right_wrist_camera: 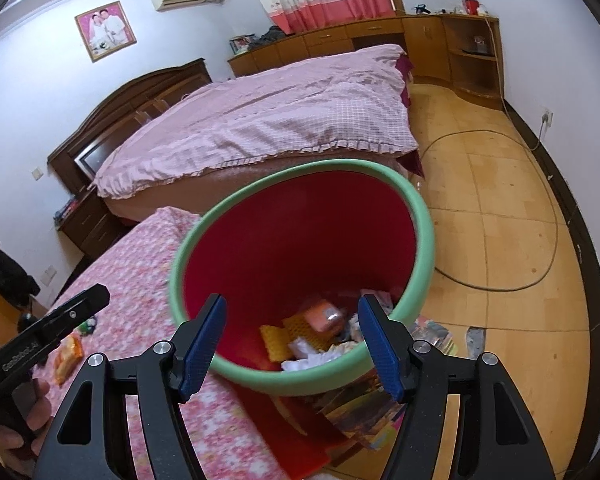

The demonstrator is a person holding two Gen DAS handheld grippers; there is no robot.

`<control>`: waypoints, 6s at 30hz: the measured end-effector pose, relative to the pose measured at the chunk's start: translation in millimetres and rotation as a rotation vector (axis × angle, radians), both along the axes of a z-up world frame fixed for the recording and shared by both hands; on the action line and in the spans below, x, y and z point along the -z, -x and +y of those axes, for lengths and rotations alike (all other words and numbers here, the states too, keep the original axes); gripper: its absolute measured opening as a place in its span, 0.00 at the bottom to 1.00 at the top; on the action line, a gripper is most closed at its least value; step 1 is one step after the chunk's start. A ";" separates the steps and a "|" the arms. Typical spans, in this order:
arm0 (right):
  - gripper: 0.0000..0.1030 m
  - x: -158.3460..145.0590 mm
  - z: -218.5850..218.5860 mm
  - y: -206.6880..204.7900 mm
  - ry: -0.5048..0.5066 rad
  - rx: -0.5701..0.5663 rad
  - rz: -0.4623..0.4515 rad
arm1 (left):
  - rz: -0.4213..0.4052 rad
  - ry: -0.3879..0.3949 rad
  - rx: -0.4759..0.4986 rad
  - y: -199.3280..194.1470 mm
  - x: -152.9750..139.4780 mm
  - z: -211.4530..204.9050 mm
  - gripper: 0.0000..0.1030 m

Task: Collect trash
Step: 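Open the left tool over the bucket while the right tool releases the box, then move both tools back to the bed, then grasp the orange snack bag with the left tool, then grasp the green toy keychain with the right tool while the left tool holds the bag, then carry the snack bag and toy keychain over the red bucket with both tools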

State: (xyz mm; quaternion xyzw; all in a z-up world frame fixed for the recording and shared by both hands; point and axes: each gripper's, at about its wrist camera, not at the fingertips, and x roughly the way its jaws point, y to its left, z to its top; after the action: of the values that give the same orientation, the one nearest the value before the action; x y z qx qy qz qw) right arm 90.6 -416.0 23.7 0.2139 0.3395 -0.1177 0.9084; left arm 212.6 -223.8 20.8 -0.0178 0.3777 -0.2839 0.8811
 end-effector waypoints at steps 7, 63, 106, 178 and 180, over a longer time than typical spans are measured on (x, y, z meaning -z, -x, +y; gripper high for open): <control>0.68 -5.9 27.1 5.5 -0.017 -0.037 -0.010 | -0.012 -0.026 -0.082 -1.6 0.9 47.7 0.51; 0.69 26.4 110.4 -12.8 -0.050 -0.186 0.111 | 0.196 -0.121 -0.381 -11.7 51.6 200.5 0.51; 0.69 37.3 253.3 -131.0 0.032 -0.415 0.163 | 0.038 -0.014 -0.598 -25.4 53.7 256.8 0.38; 0.44 -15.4 125.2 7.3 -0.007 -0.120 -0.069 | -0.030 -0.048 -0.428 -10.8 39.3 189.7 0.38; 0.44 -14.7 107.7 11.5 -0.027 -0.085 -0.077 | -0.039 -0.059 -0.392 -8.9 34.3 174.3 0.38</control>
State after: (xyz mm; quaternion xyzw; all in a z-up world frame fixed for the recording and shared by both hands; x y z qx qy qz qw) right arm 79.1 -308.3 38.3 0.2161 0.3148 -0.0662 0.9218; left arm 221.6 -49.5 -13.5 -0.0598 0.3580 -0.0960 0.9268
